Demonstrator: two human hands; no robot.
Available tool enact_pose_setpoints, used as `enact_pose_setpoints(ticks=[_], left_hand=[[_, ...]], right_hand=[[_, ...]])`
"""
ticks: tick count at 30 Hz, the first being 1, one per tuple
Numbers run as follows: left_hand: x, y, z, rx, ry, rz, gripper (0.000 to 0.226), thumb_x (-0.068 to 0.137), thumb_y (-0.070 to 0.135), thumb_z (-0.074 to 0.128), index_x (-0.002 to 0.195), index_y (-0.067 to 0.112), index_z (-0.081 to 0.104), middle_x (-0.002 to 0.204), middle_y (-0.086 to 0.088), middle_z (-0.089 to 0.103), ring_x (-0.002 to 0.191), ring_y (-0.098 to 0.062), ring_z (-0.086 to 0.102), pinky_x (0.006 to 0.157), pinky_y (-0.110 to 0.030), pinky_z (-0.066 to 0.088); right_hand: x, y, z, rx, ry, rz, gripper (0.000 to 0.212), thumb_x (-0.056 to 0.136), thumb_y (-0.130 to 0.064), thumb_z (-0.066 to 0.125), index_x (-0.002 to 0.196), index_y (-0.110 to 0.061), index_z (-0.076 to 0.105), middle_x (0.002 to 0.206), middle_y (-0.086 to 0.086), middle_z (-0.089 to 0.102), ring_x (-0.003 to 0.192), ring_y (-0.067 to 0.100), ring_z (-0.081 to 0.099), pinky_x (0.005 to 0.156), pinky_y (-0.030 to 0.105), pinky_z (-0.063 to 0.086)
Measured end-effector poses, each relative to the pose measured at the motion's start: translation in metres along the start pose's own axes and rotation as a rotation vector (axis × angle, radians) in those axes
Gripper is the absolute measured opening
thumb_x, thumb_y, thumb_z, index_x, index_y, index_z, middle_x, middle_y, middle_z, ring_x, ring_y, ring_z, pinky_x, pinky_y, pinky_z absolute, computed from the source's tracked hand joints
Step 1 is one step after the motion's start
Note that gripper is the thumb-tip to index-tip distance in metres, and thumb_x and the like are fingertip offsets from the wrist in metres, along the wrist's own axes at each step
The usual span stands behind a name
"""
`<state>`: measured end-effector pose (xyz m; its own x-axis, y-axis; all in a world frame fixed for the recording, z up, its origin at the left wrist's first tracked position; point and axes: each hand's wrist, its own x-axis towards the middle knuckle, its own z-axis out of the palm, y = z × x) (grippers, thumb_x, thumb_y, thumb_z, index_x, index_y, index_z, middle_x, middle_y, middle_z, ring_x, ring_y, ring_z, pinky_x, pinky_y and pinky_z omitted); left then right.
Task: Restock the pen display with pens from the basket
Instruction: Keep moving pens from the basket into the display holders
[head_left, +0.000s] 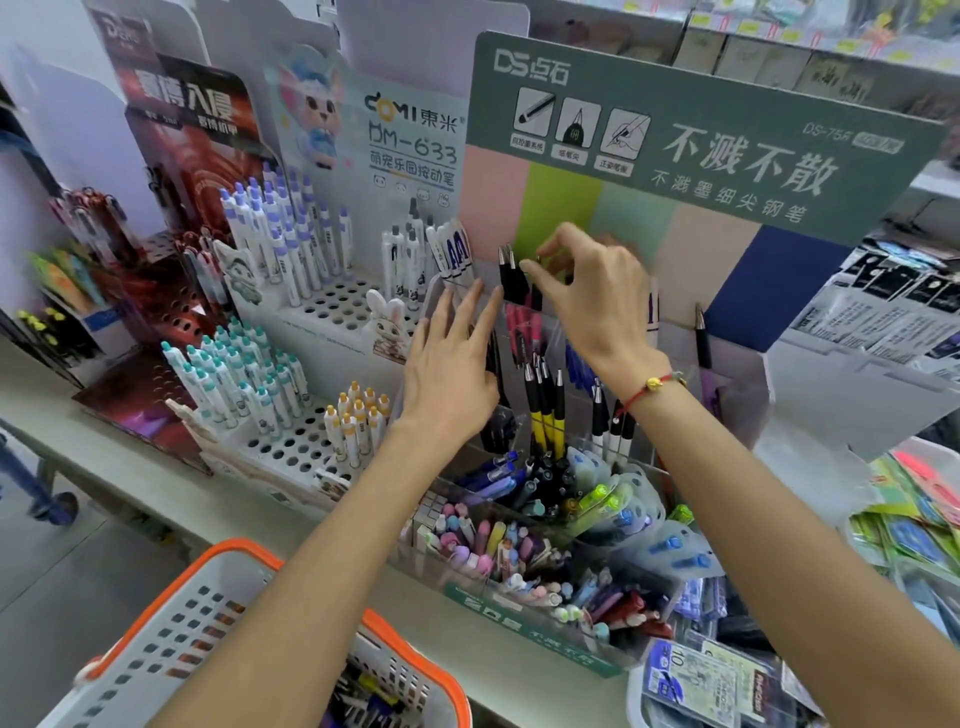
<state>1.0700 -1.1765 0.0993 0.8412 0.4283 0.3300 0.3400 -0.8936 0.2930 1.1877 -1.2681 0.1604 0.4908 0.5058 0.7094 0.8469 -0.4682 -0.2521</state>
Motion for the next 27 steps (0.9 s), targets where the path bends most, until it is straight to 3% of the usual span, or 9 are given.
enact_pose_setpoints(ticks=[5,9,11,13,15,17,21,27], left_hand=[[0.000,-0.005,-0.004,-0.032,0.043,0.032,0.082,0.086,0.010,0.054,0.156,0.021,0.013,0.164,-0.002,0.009,0.151,-0.025,0.002,0.121,-0.039,0.005],[-0.018,-0.004,-0.020,-0.170,0.164,-0.059,0.062,0.093,0.012,0.053,0.151,0.018,0.030,0.158,0.000,0.028,0.147,-0.018,0.018,0.120,-0.034,0.011],[-0.038,-0.008,-0.030,-0.267,0.193,-0.154,0.048,0.097,0.017,0.051,0.144,0.019,0.042,0.149,0.003,0.042,0.138,-0.014,0.034,0.115,-0.032,0.025],[-0.064,-0.018,-0.034,-0.342,0.196,-0.271,0.035,0.098,0.023,0.051,0.133,0.024,0.053,0.132,0.004,0.059,0.119,-0.016,0.054,0.100,-0.035,0.045],[-0.095,-0.034,-0.031,-0.370,0.168,-0.394,0.024,0.096,0.027,0.053,0.118,0.029,0.061,0.109,0.003,0.069,0.099,-0.021,0.064,0.082,-0.035,0.049],[-0.130,-0.052,-0.025,-0.403,0.097,-0.487,0.018,0.095,0.030,0.054,0.109,0.032,0.064,0.098,0.002,0.071,0.091,-0.023,0.067,0.077,-0.035,0.051],[-0.213,-0.086,-0.014,-0.365,-0.052,-0.669,0.018,0.099,0.033,0.051,0.113,0.034,0.063,0.098,0.005,0.071,0.089,-0.017,0.066,0.066,-0.031,0.047],[-0.318,-0.118,0.011,-0.343,-0.118,-0.945,0.020,0.099,0.030,0.051,0.113,0.033,0.065,0.105,0.009,0.070,0.098,-0.014,0.066,0.074,-0.031,0.052]], right_hand=[[-0.010,0.002,-0.001,-0.040,0.018,-0.033,0.029,0.095,-0.038,0.055,0.107,-0.017,0.072,0.100,0.006,0.071,0.103,0.030,0.054,0.080,0.037,0.042],[-0.028,-0.009,-0.014,0.054,0.088,0.003,0.024,0.093,-0.029,0.059,0.111,-0.017,0.068,0.099,0.002,0.065,0.091,0.017,0.050,0.075,0.026,0.036],[-0.048,-0.027,-0.020,0.159,0.051,0.025,0.017,0.093,-0.026,0.060,0.105,-0.017,0.068,0.091,-0.003,0.066,0.082,0.012,0.051,0.071,0.024,0.039],[-0.075,-0.046,-0.020,0.284,-0.064,0.049,0.013,0.094,-0.024,0.061,0.099,-0.016,0.069,0.084,-0.006,0.066,0.073,0.009,0.056,0.064,0.023,0.045],[-0.104,-0.066,-0.011,0.371,-0.206,0.069,0.011,0.093,-0.024,0.062,0.095,-0.017,0.070,0.077,-0.009,0.067,0.068,0.007,0.060,0.062,0.028,0.051],[-0.134,-0.082,0.002,0.395,-0.346,0.073,0.009,0.091,-0.025,0.063,0.093,-0.019,0.070,0.073,-0.009,0.066,0.067,0.008,0.061,0.063,0.033,0.053],[-0.199,-0.115,0.037,0.377,-0.659,0.015,0.010,0.089,-0.023,0.064,0.096,-0.020,0.070,0.083,-0.007,0.070,0.078,0.015,0.065,0.068,0.035,0.052],[-0.281,-0.153,0.078,0.365,-1.118,-0.043,0.016,0.094,-0.022,0.055,0.098,-0.016,0.069,0.091,-0.002,0.071,0.083,0.017,0.065,0.070,0.036,0.052]])
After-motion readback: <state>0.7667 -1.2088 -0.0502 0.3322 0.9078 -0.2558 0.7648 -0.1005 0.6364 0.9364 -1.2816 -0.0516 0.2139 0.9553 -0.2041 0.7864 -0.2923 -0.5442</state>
